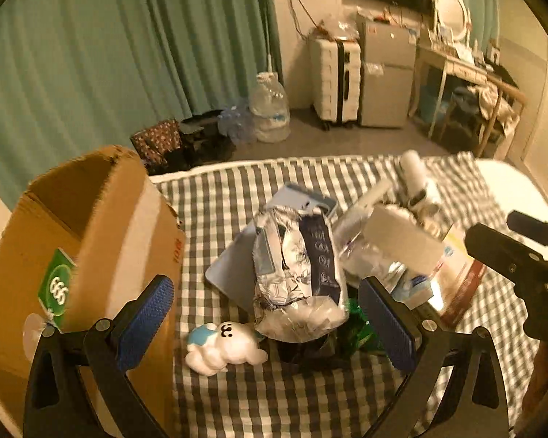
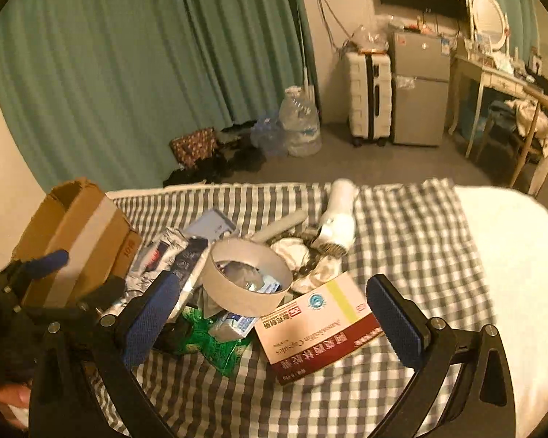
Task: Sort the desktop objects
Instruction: 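Grasp the foil bag with the left tool while the right tool grasps the tape roll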
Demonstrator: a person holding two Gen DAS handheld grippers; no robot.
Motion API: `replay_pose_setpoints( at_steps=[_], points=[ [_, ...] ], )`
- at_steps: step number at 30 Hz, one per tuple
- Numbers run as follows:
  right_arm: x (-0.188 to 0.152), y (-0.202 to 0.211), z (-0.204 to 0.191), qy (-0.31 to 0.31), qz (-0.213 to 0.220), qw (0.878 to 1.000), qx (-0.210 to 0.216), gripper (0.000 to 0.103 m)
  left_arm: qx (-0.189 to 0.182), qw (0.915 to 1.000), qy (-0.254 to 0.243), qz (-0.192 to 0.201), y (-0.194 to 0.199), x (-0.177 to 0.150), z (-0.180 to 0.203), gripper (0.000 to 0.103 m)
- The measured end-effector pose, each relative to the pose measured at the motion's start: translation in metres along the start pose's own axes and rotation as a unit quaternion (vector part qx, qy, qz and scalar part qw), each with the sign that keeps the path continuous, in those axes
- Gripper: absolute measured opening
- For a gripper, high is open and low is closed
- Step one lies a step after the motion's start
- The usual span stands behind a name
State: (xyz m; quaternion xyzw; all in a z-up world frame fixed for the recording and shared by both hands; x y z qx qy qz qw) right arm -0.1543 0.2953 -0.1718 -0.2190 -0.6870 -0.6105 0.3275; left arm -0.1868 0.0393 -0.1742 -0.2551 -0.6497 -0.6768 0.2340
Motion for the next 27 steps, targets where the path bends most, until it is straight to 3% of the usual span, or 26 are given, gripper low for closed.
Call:
replay_pose_setpoints(
  at_steps=[16, 19, 23, 24, 27],
  points=[
    [-0.004, -0.083, -0.009, -0.001, -0.060, 0.997, 0.055, 0.094, -0.010, 0.9988, 0.016, -0.044, -0.057, -0.005, -0.012, 0.100],
    [-0.005, -0.095, -0.013, 0.000, -0.069, 0.995, 0.073, 0.082, -0.035, 0.9975, 0.024, -0.056, -0.063, -0.003, -0.011, 0.083],
    [-0.009, -0.095, -0.013, -0.007, -0.067, 0.995, 0.067, 0.082, -0.052, 0.9960, 0.028, -0.067, -0.066, -0.005, -0.008, 0.061],
    [-0.009, -0.093, -0.012, -0.008, -0.064, 0.996, 0.067, 0.082, -0.056, 0.9958, 0.029, -0.066, -0.065, -0.006, -0.008, 0.048],
    [-0.009, -0.086, -0.008, -0.003, -0.060, 0.997, 0.057, 0.082, -0.064, 0.9955, 0.031, -0.064, -0.064, -0.003, -0.005, 0.038]
  ],
)
Point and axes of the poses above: each gripper's, at about its wrist camera, not at the fingertips, and y roughly against the way its jaws point, z to its right, x to its top, the point moved 1 cm from there along -y, roughly the way its jaws point, and after that the axes turned 13 degrees about y, right-handed, at the moved point
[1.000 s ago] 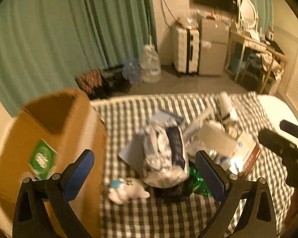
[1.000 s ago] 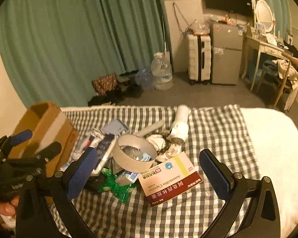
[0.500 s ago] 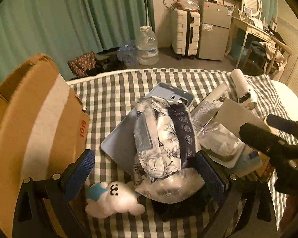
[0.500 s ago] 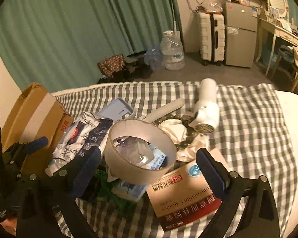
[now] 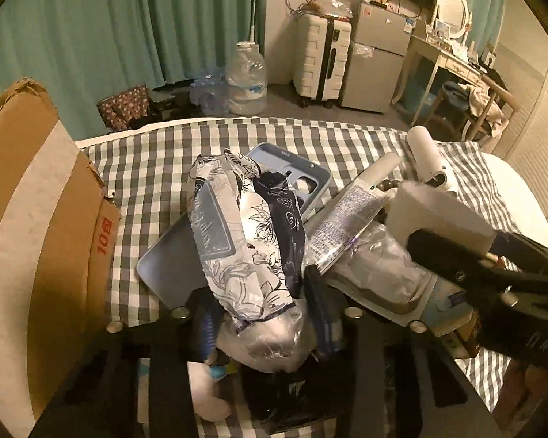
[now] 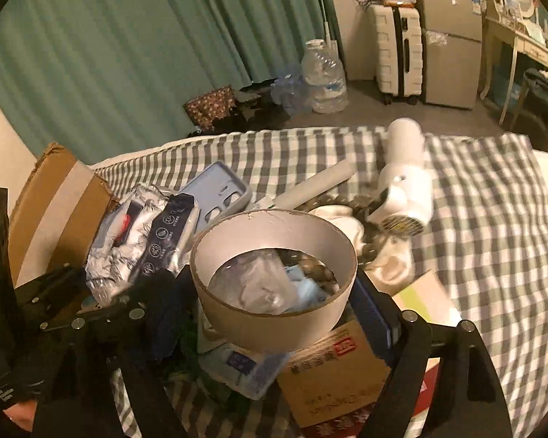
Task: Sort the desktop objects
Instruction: 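Grasp the foil bag with the left tool while the right tool grasps the tape roll, then lift the foil bag and tape roll and carry them over the cardboard box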
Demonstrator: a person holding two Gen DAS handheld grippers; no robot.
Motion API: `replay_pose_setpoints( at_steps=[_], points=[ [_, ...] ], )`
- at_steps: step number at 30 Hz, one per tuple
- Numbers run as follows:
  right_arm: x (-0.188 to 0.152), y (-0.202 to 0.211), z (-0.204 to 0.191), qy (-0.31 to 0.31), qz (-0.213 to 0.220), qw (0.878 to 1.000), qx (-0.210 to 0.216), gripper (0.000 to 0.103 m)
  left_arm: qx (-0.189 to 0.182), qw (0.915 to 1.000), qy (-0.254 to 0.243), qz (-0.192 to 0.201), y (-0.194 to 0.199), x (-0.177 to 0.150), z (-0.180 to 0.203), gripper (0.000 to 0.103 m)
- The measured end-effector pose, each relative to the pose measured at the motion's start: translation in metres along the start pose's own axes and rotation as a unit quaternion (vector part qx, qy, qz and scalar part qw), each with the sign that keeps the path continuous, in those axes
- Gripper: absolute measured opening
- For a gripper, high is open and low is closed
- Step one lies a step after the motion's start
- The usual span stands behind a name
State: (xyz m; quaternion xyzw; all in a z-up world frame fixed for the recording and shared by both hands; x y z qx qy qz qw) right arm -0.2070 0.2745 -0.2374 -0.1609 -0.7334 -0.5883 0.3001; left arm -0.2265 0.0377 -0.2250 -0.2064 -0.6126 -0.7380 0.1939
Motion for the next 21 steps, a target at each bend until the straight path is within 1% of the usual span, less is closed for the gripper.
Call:
replay_pose_setpoints(
  at_steps=[2, 3, 6, 8, 14, 17, 21],
  points=[
    [0.001, 0.007, 0.002, -0.001, 0.012, 1.000, -0.009, 0.082, 0.000, 1.0000, 0.003, 0.004, 0.001, 0.002, 0.001, 0.034],
    [0.002, 0.009, 0.005, -0.003, 0.015, 1.000, -0.012, 0.082, 0.001, 1.0000, 0.005, 0.007, 0.003, 0.002, 0.000, 0.031],
    [0.001, 0.017, 0.006, -0.008, 0.021, 1.000, -0.021, 0.082, -0.001, 0.9999, 0.007, 0.013, 0.008, 0.003, -0.001, 0.025],
    [0.002, 0.024, 0.007, -0.009, 0.026, 0.999, -0.028, 0.082, -0.002, 0.9998, 0.007, 0.021, 0.015, 0.003, -0.001, 0.024],
    [0.006, 0.048, 0.003, -0.015, 0.042, 0.999, -0.027, 0.082, -0.015, 0.9986, 0.018, 0.047, 0.044, 0.005, 0.003, 0.024],
    [0.007, 0.069, -0.001, -0.005, 0.054, 0.998, -0.041, 0.082, -0.020, 0.9973, 0.015, 0.069, 0.066, 0.003, 0.009, 0.024],
    [0.003, 0.111, -0.002, -0.006, 0.081, 0.995, -0.065, 0.082, -0.027, 0.9963, 0.009, 0.081, 0.100, 0.001, 0.013, 0.024]
  ],
)
Point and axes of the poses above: each gripper's, at about its wrist camera, not at the fingertips, and y roughly against the way its jaws point, z to its right, x to its top, the point moved 1 cm from there along -y, roughly the way its jaws point, and after that the axes turned 13 degrees about y, right-handed, at the moved point
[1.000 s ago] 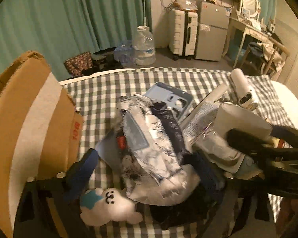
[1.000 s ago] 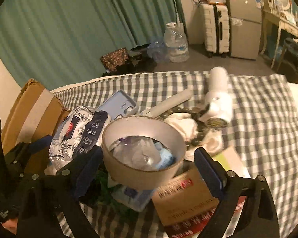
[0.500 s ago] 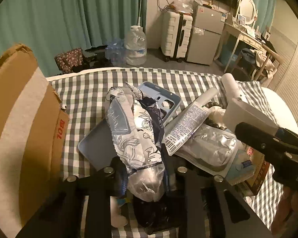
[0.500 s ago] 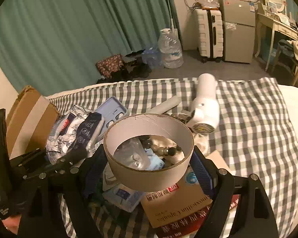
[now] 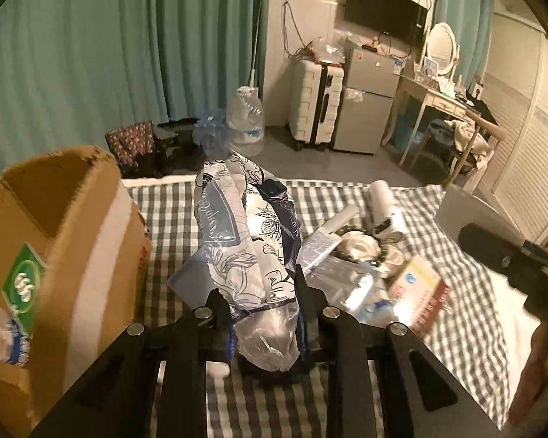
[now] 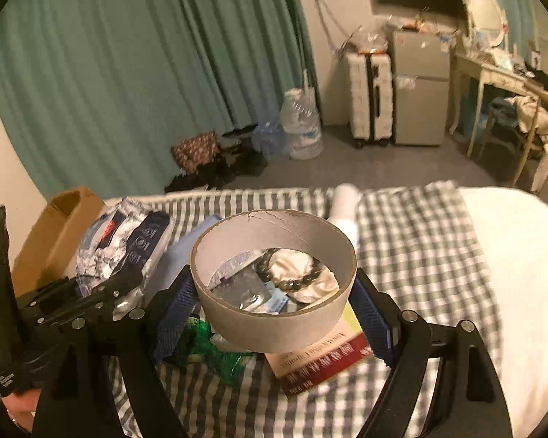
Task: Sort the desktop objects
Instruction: 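Lift the foil bag and tape roll and carry them over the cardboard box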
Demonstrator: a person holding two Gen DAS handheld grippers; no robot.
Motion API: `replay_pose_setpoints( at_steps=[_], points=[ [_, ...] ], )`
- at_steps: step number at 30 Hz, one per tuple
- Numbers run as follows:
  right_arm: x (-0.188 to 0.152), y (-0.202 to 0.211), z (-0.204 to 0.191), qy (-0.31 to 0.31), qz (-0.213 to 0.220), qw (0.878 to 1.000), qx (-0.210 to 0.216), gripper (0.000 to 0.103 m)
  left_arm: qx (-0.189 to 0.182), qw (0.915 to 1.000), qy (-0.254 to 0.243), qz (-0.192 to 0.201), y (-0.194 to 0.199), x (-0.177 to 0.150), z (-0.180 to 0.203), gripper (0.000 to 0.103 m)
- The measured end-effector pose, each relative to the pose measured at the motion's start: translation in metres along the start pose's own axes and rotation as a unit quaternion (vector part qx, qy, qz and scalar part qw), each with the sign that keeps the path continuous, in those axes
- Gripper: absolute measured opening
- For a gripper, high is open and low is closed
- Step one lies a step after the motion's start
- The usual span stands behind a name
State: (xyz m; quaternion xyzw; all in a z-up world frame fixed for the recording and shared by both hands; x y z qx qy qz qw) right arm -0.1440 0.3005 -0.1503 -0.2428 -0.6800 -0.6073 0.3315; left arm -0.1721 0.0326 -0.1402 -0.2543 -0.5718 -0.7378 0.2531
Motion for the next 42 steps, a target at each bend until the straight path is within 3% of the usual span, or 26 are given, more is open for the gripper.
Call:
replay_pose_setpoints(
  at_steps=[15, 22, 27, 35, 42],
  points=[
    [0.010, 0.147, -0.043, 0.023, 0.087, 0.995, -0.047, 0.082, -0.018, 0.9939, -0.021, 0.106, 0.160, 0.014, -0.003, 0.024],
    [0.016, 0.162, -0.058, 0.014, 0.110, 0.994, -0.013, 0.082, -0.004, 0.9917, 0.020, 0.127, 0.214, 0.018, -0.029, 0.024],
    [0.018, 0.185, -0.073, 0.018, 0.140, 0.990, 0.007, 0.082, 0.029, 0.9881, 0.032, 0.147, 0.248, 0.017, -0.044, 0.024],
    [0.028, 0.197, -0.081, 0.033, 0.162, 0.985, 0.052, 0.082, 0.075, 0.9795, 0.069, 0.173, 0.279, 0.022, -0.068, 0.024],
    [0.053, 0.185, -0.106, 0.068, 0.179, 0.976, 0.100, 0.082, 0.106, 0.9768, 0.081, 0.168, 0.256, 0.027, -0.094, 0.024]
  ],
)
Point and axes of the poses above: each gripper's, at about its wrist camera, not at the fingertips, and y roughly against the way its jaws point, z to its right, x to its top, the point moved 1 cm from there along -y, roughly the way its jaws point, and after that the axes turned 13 degrees about y, right-handed, at the moved point
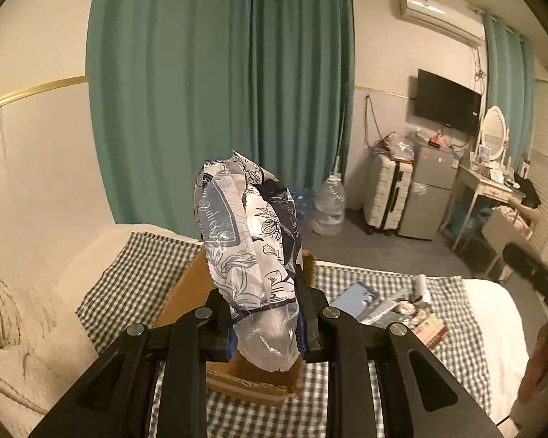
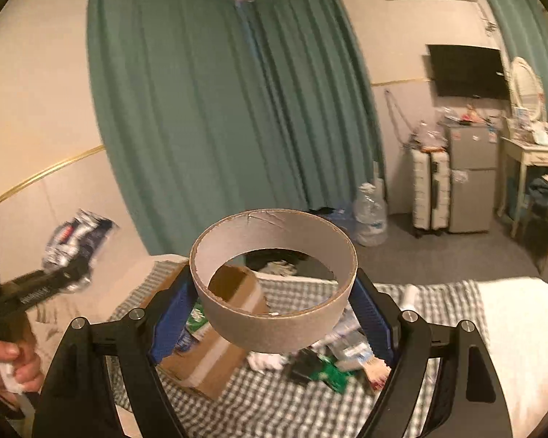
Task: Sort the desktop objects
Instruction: 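Lift the foil bag and tape roll and carry them over the cardboard box, then open both tools to drop the foil bag and tape roll into the box, then move both tools back over the remaining items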
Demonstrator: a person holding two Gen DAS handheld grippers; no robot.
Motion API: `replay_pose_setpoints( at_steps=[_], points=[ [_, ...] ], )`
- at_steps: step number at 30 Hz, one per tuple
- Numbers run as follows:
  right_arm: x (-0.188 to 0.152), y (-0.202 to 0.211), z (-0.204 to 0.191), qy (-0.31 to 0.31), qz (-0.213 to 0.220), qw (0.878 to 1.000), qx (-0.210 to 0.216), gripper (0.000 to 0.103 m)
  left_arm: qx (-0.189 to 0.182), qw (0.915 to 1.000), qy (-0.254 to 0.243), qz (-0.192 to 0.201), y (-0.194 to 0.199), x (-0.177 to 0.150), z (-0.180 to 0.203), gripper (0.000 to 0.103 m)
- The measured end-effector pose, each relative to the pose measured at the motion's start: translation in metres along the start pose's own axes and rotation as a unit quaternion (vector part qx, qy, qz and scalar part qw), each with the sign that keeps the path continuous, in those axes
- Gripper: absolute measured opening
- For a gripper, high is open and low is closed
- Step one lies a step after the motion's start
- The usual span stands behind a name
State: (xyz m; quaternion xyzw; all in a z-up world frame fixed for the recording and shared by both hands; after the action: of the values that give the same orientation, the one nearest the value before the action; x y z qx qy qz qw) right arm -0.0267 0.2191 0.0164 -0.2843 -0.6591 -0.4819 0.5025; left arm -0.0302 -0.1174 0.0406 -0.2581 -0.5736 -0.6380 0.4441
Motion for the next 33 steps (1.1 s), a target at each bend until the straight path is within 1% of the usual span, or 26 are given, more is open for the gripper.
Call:
replay_pose_setpoints(
  at_steps=[3, 6, 7, 9, 10, 16, 21, 23, 25, 26, 27, 28, 30, 32, 33],
  points=[
    [0.007, -0.023, -0.015, 0.018, 0.003, 1.000, 0.025, 0.082, 0.009, 0.9998, 0.003, -0.015, -0.019, -0.008, -0.013, 0.024],
    [0.008, -0.053, -0.036, 0.033, -0.004, 0.998, 0.061, 0.082, 0.026, 0.9991, 0.013, -0.031, -0.047, -0.013, -0.027, 0.024],
    [0.007, -0.069, -0.044, 0.042, -0.008, 0.996, 0.074, 0.082, 0.030, 0.9987, 0.019, -0.037, -0.058, -0.014, -0.032, 0.024],
    [0.004, -0.089, -0.055, 0.054, -0.017, 0.995, 0.088, 0.082, 0.042, 0.9973, 0.025, -0.055, -0.080, -0.021, -0.039, 0.024],
    [0.001, -0.103, -0.060, 0.059, -0.022, 0.993, 0.097, 0.082, 0.049, 0.9963, 0.020, -0.068, -0.092, -0.026, -0.042, 0.024],
    [-0.019, -0.183, -0.080, 0.074, -0.054, 0.983, 0.157, 0.082, 0.069, 0.9931, -0.010, -0.094, -0.142, -0.046, -0.047, 0.024],
    [-0.030, -0.243, -0.094, 0.089, -0.081, 0.975, 0.189, 0.082, 0.079, 0.9892, -0.008, -0.123, -0.174, -0.052, -0.061, 0.026],
    [-0.036, -0.263, -0.097, 0.089, -0.094, 0.973, 0.192, 0.082, 0.084, 0.9880, -0.007, -0.130, -0.183, -0.057, -0.070, 0.029],
    [-0.042, -0.279, -0.098, 0.091, -0.107, 0.970, 0.199, 0.082, 0.079, 0.9871, -0.004, -0.139, -0.189, -0.060, -0.077, 0.033],
    [-0.044, -0.286, -0.101, 0.096, -0.108, 0.969, 0.201, 0.082, 0.076, 0.9870, -0.005, -0.142, -0.190, -0.061, -0.078, 0.042],
    [-0.045, -0.291, -0.103, 0.100, -0.108, 0.969, 0.200, 0.083, 0.076, 0.9871, -0.011, -0.140, -0.190, -0.063, -0.079, 0.055],
    [-0.047, -0.298, -0.108, 0.110, -0.109, 0.968, 0.198, 0.083, 0.080, 0.9874, -0.014, -0.136, -0.190, -0.064, -0.080, 0.060],
    [-0.052, -0.308, -0.117, 0.128, -0.111, 0.965, 0.198, 0.084, 0.090, 0.9878, -0.017, -0.126, -0.187, -0.065, -0.080, 0.068],
    [-0.057, -0.311, -0.125, 0.142, -0.115, 0.965, 0.189, 0.086, 0.093, 0.9872, -0.013, -0.129, -0.186, -0.063, -0.080, 0.070],
    [-0.058, -0.313, -0.124, 0.141, -0.117, 0.965, 0.186, 0.088, 0.096, 0.9870, -0.008, -0.128, -0.184, -0.062, -0.081, 0.072]
  ],
)
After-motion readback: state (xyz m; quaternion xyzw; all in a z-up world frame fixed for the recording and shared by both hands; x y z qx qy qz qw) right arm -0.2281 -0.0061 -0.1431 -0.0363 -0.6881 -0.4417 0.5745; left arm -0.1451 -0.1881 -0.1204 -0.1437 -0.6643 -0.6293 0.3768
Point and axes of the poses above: each gripper's, at about its wrist camera, not at the fingertips, and y roughly against the way its jaws point, z to its right, x to its top, the point moved 1 cm from there along -y, roughly the way its jaws point, and after that the axes turned 13 degrees about y, right-handed, at the moved point
